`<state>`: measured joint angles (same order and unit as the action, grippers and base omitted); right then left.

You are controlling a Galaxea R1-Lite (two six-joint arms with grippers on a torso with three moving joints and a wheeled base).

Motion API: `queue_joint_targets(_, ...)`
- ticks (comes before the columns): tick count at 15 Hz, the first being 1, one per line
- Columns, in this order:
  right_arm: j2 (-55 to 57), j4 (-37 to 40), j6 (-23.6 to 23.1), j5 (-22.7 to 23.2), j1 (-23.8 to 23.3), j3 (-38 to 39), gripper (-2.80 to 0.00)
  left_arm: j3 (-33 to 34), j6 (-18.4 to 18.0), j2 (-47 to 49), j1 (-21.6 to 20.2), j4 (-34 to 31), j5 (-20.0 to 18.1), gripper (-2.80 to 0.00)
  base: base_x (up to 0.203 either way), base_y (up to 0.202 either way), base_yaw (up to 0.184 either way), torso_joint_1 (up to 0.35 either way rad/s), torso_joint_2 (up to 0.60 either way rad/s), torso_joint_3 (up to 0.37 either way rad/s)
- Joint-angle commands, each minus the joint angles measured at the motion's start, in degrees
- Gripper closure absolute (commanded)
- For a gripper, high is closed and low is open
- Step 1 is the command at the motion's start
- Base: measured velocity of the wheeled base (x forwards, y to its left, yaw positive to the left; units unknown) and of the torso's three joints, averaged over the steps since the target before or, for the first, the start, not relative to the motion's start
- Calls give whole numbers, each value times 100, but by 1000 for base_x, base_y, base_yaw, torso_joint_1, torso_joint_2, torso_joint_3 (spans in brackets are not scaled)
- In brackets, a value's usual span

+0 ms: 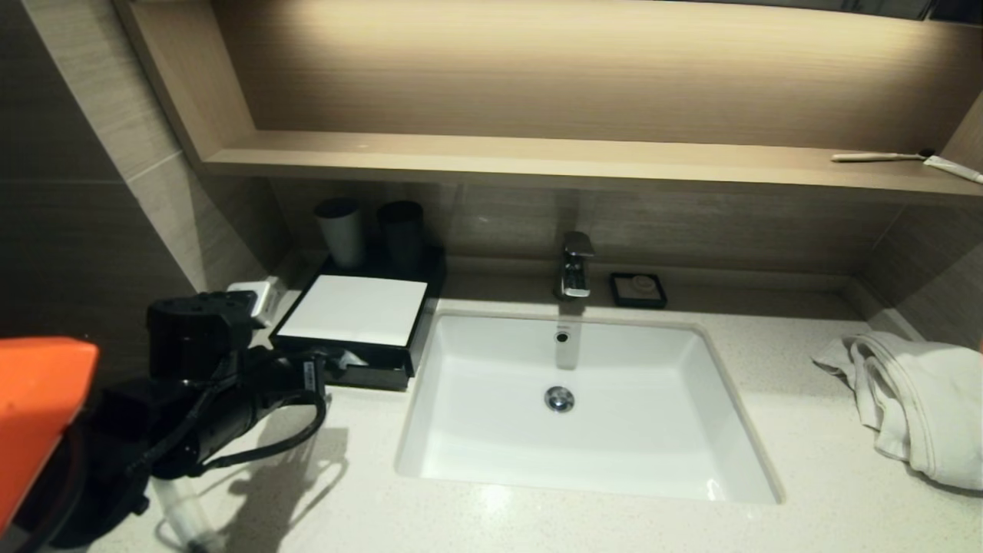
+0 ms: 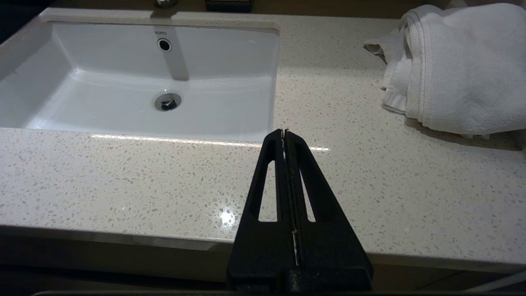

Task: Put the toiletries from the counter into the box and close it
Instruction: Open the drawer

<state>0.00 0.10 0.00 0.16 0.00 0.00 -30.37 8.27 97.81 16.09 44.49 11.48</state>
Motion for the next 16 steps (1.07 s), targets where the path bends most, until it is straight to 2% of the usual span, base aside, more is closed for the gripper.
queue_joint_targets(1, 0, -1, 0, 2, 0, 0, 0, -13, 8, 193, -1, 33, 12, 0, 0, 0, 0, 0, 0, 0)
queue_joint_targets(8, 0, -1, 0, 2, 0, 0, 0, -94, 17, 461, -1, 42, -4, 0, 0, 0, 0, 0, 0, 0)
queue_joint_targets(11, 0, -1, 0, 2, 0, 0, 0, -172, 212, 636, -3, 42, -6, 0, 0, 0, 0, 0, 0, 0)
queue_joint_targets(16, 0, -1, 0, 2, 0, 0, 0, -208, 228, 730, -10, 42, 14, 0, 0, 0, 0, 0, 0, 0)
